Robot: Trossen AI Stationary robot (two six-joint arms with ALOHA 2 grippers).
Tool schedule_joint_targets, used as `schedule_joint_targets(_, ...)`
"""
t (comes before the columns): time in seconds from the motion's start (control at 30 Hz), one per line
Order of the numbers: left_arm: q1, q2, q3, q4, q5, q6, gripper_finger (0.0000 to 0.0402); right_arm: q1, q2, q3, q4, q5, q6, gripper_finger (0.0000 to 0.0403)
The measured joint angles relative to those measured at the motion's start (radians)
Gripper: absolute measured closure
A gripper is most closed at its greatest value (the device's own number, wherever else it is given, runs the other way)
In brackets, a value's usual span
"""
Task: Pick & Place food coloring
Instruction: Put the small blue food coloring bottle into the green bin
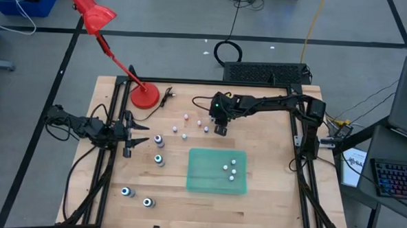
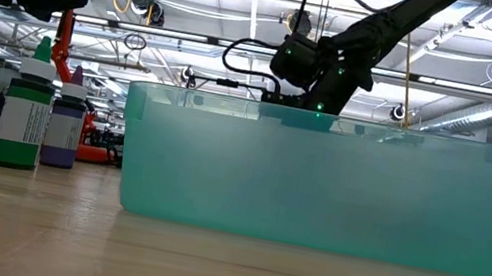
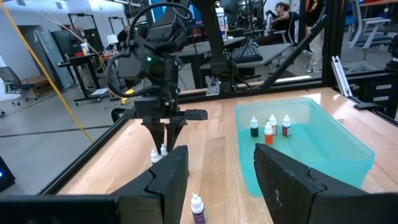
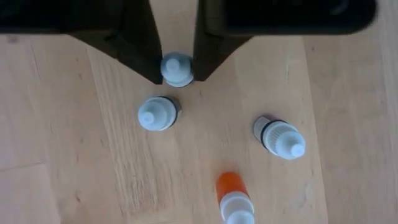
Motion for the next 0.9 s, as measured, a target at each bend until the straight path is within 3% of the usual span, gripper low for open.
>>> schedule_joint_targets(0.07,0.000,0.000,0.000,0.000,0.000,0.000,0.0215,0.000,-0.001,0.000,0.000,-0.001,-0.008,0.0365)
schedule_joint_targets(0.23,0.000,0.000,0.000,0.000,0.000,0.000,0.0215,0.017,-0.023,0.000,-0.035,0.004,-0.023,0.0364)
schedule_joint_targets(0.43,0.000,0.000,0.000,0.000,0.000,0.000,0.0215,0.100,-0.183,-0.001,-0.133,0.006,-0.003,0.0364)
schedule_joint_targets(0.67,0.000,0.000,0.000,0.000,0.000,0.000,0.0215,0.326,-0.337,0.001,-0.278,0.082,0.154,0.0364)
schedule_joint_targets(0.9,0.000,0.000,0.000,0.000,0.000,0.000,0.0215,0.576,-0.282,0.000,-0.304,0.082,0.292,0.0364)
